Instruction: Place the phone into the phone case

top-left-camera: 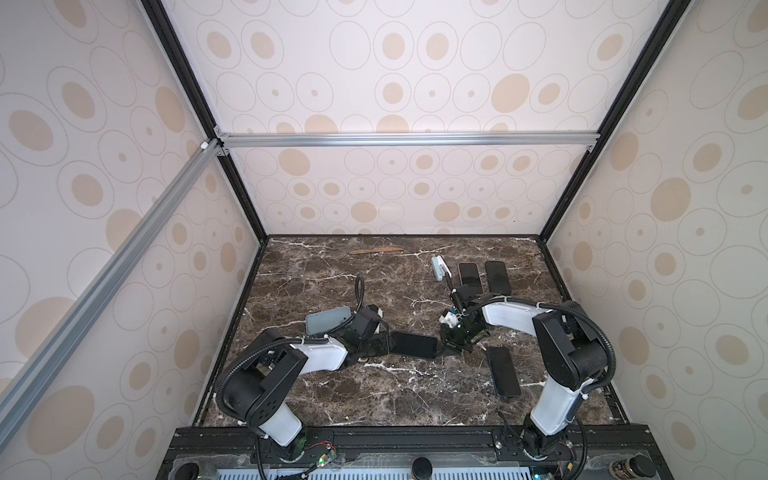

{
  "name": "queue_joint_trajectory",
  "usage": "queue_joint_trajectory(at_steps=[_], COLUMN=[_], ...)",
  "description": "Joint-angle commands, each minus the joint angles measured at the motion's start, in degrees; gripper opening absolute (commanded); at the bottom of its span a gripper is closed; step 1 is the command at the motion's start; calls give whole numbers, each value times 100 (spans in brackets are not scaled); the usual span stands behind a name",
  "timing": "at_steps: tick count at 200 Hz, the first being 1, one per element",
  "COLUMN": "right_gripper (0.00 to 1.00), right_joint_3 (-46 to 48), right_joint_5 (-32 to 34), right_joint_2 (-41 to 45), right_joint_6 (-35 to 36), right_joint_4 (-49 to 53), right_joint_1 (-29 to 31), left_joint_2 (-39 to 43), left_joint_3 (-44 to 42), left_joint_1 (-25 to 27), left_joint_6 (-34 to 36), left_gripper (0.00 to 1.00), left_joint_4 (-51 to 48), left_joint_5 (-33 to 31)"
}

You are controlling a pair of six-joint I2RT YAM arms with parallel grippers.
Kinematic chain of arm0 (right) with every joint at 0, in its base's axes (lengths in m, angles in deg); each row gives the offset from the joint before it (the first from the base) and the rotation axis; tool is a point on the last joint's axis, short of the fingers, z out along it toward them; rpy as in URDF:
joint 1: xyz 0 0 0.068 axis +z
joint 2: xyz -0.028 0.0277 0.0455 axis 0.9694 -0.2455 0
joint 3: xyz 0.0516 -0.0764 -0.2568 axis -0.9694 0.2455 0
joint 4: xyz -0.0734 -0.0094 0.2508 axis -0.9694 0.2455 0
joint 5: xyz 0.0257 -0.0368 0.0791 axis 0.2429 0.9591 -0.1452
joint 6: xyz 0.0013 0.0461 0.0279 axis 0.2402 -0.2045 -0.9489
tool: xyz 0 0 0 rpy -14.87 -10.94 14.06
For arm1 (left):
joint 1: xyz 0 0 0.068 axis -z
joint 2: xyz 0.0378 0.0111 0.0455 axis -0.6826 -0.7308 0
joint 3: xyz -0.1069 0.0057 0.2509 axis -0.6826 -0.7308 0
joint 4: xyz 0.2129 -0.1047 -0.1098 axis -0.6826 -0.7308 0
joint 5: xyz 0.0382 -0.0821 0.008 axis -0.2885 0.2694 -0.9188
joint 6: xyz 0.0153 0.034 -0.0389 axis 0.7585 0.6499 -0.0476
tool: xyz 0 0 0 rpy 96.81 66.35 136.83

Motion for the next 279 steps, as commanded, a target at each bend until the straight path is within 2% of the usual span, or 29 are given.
queue_joint_trajectory(at_steps=[1, 57, 92, 122, 140, 178, 222, 279], right_gripper=[5, 15, 19, 25, 29, 30, 28, 22], right_joint_3=[297, 283, 49, -142, -202, -303, -463, -591], right_joint_5=[1526, 1874, 1964, 2128, 2160, 2075, 1664, 1394], right_joint_2=[-363, 875, 1216, 1442, 1421, 1082, 563, 72], right_joint_6=[-24, -174, -85, 20, 54, 73, 118, 181], right_joint_4=[-209, 286, 706, 971, 952, 620, -52, -310], right_joint_1=[437, 436, 431, 429, 423, 410, 345, 263], left_joint_2=[265, 923, 1065, 1063, 954, 602, 145, -29], left_joint_3=[124, 310, 378, 528, 640, 789, 900, 716], left_joint_1=[277, 164, 33, -94, -133, -163, -173, -175], left_joint_6=[60, 213, 375, 477, 536, 590, 607, 511], left_gripper=[21, 25, 33, 35, 35, 35, 35, 34], left_joint_4=[-991, -1409, -1576, -1644, -1644, -1483, -1349, -1149], left_joint_5=[83, -509, -651, -623, -509, -240, -32, 20])
